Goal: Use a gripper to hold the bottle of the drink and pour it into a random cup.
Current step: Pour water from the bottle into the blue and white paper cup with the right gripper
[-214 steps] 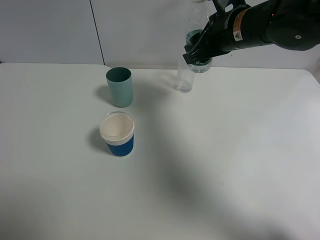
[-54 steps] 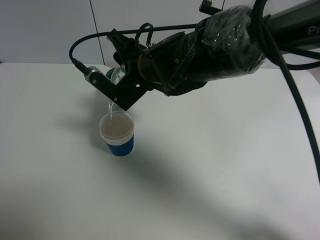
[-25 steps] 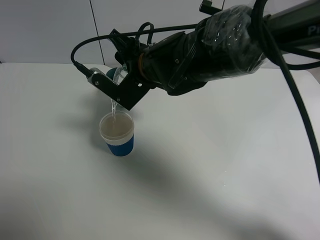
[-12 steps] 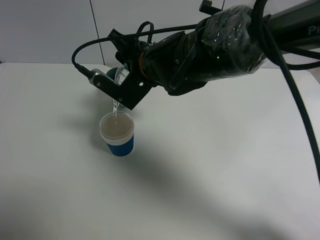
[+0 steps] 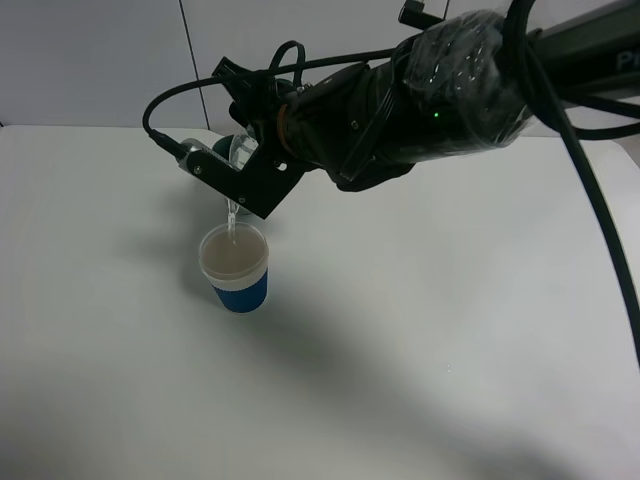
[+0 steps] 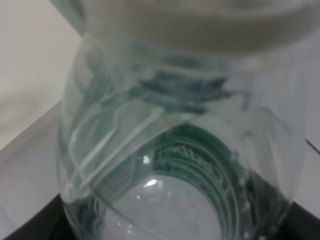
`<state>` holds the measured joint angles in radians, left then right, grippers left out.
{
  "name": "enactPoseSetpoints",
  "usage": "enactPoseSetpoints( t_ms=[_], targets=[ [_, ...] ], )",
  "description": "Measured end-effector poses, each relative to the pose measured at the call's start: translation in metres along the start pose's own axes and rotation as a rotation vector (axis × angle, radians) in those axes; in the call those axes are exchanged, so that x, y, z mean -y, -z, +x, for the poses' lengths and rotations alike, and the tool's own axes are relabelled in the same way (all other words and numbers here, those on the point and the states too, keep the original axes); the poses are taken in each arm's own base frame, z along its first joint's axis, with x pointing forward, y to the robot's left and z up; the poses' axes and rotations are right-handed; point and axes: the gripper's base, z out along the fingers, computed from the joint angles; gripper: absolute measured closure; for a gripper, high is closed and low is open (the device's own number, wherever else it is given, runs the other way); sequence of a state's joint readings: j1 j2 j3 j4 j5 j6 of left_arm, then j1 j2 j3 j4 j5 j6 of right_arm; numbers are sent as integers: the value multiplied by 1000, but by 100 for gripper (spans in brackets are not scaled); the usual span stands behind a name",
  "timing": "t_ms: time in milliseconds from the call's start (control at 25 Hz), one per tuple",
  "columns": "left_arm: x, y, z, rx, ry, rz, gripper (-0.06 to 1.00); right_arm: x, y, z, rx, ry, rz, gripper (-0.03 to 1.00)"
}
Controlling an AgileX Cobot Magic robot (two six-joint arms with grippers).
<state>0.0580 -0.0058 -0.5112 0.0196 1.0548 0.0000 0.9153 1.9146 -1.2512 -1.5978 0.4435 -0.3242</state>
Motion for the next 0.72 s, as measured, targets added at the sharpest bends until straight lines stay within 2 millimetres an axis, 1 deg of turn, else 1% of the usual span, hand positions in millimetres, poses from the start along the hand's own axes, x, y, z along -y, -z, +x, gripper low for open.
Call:
enactPoseSetpoints(
  t_ms=[320,720],
  targets=[
    [0,0,0,0,0,0,-4,2,0,1,-8,53,24,41],
    [0,0,0,0,0,0,-4,3,0,1,-11,73,33,41]
  ],
)
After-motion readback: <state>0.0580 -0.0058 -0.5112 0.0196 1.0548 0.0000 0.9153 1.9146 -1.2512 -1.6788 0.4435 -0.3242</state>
